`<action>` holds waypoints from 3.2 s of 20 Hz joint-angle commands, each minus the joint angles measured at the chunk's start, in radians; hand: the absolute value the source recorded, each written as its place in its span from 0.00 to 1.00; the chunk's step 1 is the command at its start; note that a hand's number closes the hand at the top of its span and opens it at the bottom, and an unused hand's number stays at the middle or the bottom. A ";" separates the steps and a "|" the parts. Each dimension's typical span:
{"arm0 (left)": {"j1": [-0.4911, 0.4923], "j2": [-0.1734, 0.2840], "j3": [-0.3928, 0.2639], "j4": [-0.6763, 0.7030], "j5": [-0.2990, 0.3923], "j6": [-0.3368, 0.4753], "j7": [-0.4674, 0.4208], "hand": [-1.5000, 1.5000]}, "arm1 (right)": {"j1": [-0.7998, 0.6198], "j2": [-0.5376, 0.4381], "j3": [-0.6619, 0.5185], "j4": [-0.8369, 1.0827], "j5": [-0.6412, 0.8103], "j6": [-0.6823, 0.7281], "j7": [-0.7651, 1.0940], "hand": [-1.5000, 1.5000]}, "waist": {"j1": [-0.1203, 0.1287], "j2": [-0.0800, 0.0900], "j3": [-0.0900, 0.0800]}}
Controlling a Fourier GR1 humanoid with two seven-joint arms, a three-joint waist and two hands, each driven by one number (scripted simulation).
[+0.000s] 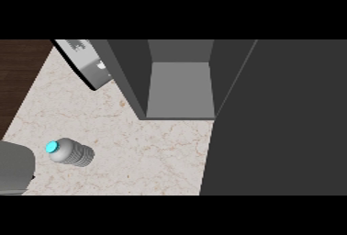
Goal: Pick up the bottled water, place it into the cabinet and close the cabinet
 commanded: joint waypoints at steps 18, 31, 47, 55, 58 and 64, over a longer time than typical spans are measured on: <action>-0.143 -0.099 -0.079 0.376 -0.370 -0.113 -0.150 0.00 | -0.083 -0.028 0.127 -0.141 0.121 -0.096 0.198 0.00 | -0.011 0.000 -0.001; -0.180 -0.082 -0.068 0.809 -0.543 -0.185 -0.421 0.00 | -0.120 -0.065 0.116 -0.218 0.109 -0.150 0.275 0.00 | -0.012 0.000 -0.002; -0.400 0.021 -0.060 1.488 -0.688 -0.210 -0.882 0.00 | -0.118 -0.082 0.195 -0.137 0.159 -0.218 0.195 0.00 | -0.013 0.001 -0.002; -0.585 0.091 -0.024 1.802 -0.704 -0.190 -1.026 0.00 | -0.066 -0.147 0.205 -0.151 0.132 -0.228 0.166 0.00 | -0.030 0.003 -0.003; -0.602 0.045 -0.034 1.818 -0.711 -0.125 -1.084 0.00 | -0.127 -0.134 0.186 -0.141 0.129 -0.245 0.188 0.00 | -0.020 0.003 -0.002; -0.663 0.051 -0.030 1.894 -0.690 -0.157 -1.137 0.00 | -0.045 -0.171 0.214 -0.139 0.120 -0.248 0.116 0.00 | -0.024 0.003 -0.002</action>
